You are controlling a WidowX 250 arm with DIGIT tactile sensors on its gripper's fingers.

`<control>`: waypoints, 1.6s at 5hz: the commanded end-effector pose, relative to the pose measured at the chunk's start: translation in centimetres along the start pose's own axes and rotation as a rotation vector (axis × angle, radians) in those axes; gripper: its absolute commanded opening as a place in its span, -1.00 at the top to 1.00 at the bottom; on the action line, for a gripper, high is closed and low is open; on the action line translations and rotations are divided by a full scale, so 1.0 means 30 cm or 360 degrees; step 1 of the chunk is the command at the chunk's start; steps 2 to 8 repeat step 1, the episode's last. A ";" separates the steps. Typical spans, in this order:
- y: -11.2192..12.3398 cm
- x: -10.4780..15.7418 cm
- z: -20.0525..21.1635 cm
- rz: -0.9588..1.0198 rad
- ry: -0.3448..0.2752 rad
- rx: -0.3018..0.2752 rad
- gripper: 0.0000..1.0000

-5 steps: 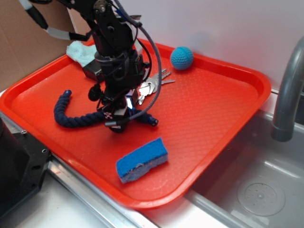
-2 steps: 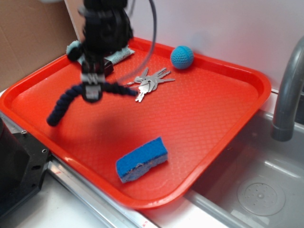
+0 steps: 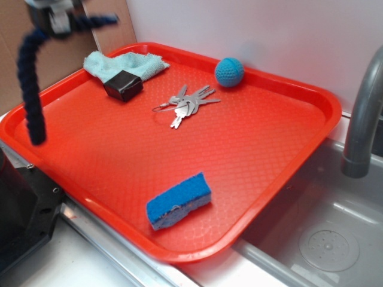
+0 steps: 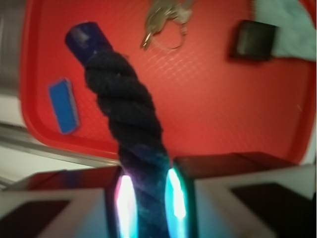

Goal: Grab the blue rope.

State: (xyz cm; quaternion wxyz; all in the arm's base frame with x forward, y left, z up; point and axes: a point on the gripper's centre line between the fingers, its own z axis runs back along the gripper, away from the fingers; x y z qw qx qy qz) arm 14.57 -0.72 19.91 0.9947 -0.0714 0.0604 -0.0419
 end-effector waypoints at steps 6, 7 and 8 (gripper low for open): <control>-0.007 -0.037 0.229 0.0140 -0.0211 0.0183 1.00; -0.007 -0.037 0.229 0.0140 -0.0211 0.0183 1.00; -0.007 -0.037 0.229 0.0140 -0.0211 0.0183 1.00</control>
